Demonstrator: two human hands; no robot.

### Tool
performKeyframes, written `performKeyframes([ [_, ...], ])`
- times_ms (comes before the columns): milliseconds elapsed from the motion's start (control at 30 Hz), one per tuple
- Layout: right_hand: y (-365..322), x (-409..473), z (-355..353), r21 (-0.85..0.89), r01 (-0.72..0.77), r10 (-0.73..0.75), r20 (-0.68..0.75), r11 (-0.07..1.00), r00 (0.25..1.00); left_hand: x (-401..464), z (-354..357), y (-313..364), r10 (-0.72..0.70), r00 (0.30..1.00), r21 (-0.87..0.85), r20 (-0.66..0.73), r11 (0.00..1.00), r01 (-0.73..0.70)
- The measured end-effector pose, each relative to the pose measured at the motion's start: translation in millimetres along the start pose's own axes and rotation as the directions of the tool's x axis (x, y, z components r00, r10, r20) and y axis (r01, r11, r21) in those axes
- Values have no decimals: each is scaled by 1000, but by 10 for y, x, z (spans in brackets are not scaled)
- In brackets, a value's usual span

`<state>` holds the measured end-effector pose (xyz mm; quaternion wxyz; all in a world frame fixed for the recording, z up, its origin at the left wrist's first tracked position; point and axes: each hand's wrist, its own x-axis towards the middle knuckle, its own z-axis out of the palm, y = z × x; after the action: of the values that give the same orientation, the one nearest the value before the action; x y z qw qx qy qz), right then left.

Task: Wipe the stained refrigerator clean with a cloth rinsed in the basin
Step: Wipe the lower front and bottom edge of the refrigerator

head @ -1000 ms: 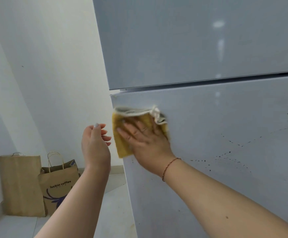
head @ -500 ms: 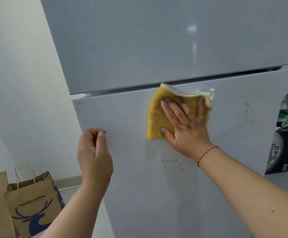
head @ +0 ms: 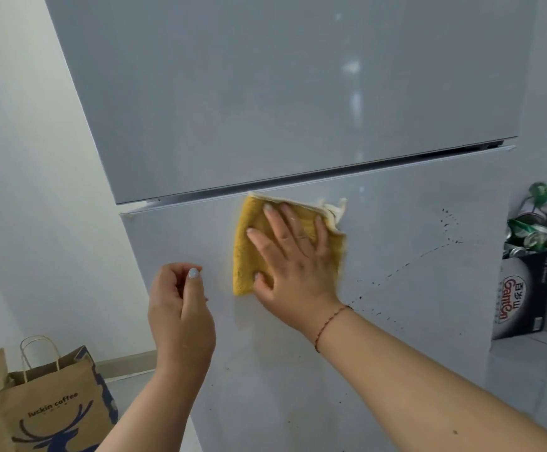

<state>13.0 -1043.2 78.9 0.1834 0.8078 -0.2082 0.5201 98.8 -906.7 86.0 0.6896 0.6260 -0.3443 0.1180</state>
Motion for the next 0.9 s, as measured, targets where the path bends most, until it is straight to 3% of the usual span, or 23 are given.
performKeyframes([
  [200,585,35,-129,-125,186,-179,67,975,982,-47,220,74,10,999,15,53,1000,-11],
  [367,1371,-208,-303,-265,46,-30,66,963,997,-140,506,134,3,994,5,107,1000,-3],
  [467,1777,-319,-429,-288,-155,176,46,945,983,-211,614,160,2,991,-11,133,1000,-1],
  [533,1975,-415,-492,-226,-373,389,30,900,921,-265,679,164,1,989,-17,147,1000,1],
  [633,1978,-562,-455,-65,-691,693,8,720,721,-332,727,149,5,988,-11,155,1000,-3],
  [700,1787,-628,-381,53,-789,791,-4,612,612,-371,756,141,3,987,-10,161,1000,-2],
  [733,1671,-663,-342,100,-797,802,-1,595,598,-389,771,141,3,986,-7,165,1000,-2],
  [800,1462,-743,-270,128,-740,746,8,660,666,-414,806,151,3,985,-2,175,1000,-2],
  [900,1379,-758,-270,42,-514,514,-6,857,857,-453,847,188,-2,980,-5,200,1000,3],
])
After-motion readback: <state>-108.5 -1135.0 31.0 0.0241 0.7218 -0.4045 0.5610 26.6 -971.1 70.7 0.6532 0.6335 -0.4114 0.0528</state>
